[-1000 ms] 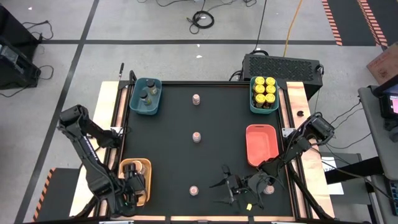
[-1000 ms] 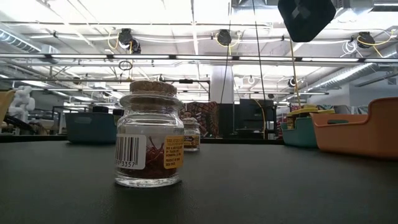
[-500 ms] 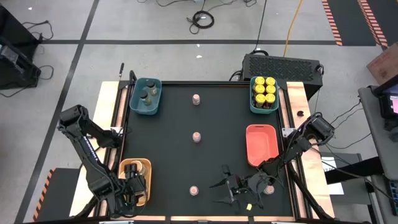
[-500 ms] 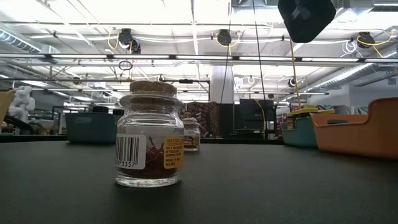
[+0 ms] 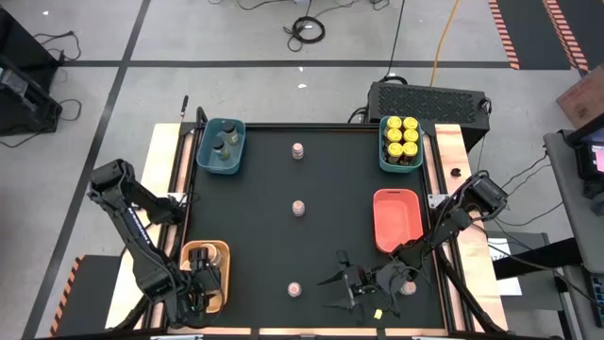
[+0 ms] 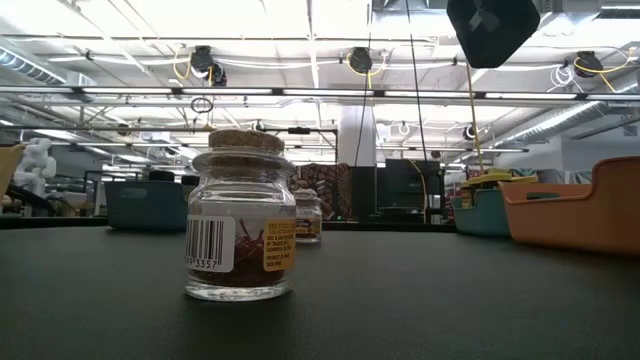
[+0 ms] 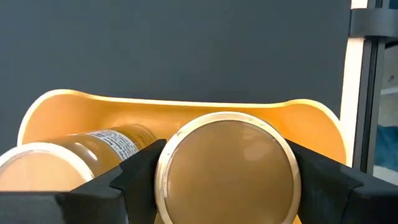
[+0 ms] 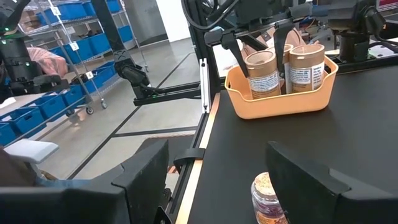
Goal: Sort spices by type
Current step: Put the gold spice bottle into the yellow bin, then put the brown spice bottle into the yellow bin
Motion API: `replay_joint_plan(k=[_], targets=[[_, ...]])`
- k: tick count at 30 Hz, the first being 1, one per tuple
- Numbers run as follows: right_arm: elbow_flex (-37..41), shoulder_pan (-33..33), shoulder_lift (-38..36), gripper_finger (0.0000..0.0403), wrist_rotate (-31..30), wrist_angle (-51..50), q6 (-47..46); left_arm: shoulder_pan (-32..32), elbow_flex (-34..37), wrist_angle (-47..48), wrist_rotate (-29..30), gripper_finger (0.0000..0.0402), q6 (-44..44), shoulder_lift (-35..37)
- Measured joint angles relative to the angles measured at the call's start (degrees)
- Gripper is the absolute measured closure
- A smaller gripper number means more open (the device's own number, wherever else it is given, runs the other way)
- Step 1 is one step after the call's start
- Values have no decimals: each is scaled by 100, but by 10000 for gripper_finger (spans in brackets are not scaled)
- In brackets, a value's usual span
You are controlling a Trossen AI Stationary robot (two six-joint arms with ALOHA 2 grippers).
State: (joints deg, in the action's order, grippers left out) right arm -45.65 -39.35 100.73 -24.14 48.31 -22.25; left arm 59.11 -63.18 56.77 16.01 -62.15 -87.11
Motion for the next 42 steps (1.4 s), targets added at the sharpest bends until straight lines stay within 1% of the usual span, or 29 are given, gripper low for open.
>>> replay_joint_plan(k=[7,10,16,18,20,24,27,31,37,42], targets=[[0,0,0,142,0,12,-1,-2,0,-79,13,120,-29,0],[0,0,0,142,0,17,-1,-3,0,-79,136,118,-41,0],[0,0,0,142,0,17,-1,-173,-2,-95,98,84,-199,3],[0,0,0,142,0,16,-1,-221,-4,-92,32,73,-193,4],[0,0,0,142,0,17,1,-274,-4,-89,-158,65,-170,4],[0,0,0,142,0,20,-1,-375,-4,-55,-497,61,-30,4],[0,2,0,142,0,20,1,-436,-16,-20,-532,61,-2,22],[0,1,0,142,0,24,-1,-516,-200,129,-520,61,159,140],[-2,0,0,142,0,34,-1,-602,-540,328,-265,61,208,395],[-2,2,0,142,0,33,-1,-658,-774,316,398,61,318,580]])
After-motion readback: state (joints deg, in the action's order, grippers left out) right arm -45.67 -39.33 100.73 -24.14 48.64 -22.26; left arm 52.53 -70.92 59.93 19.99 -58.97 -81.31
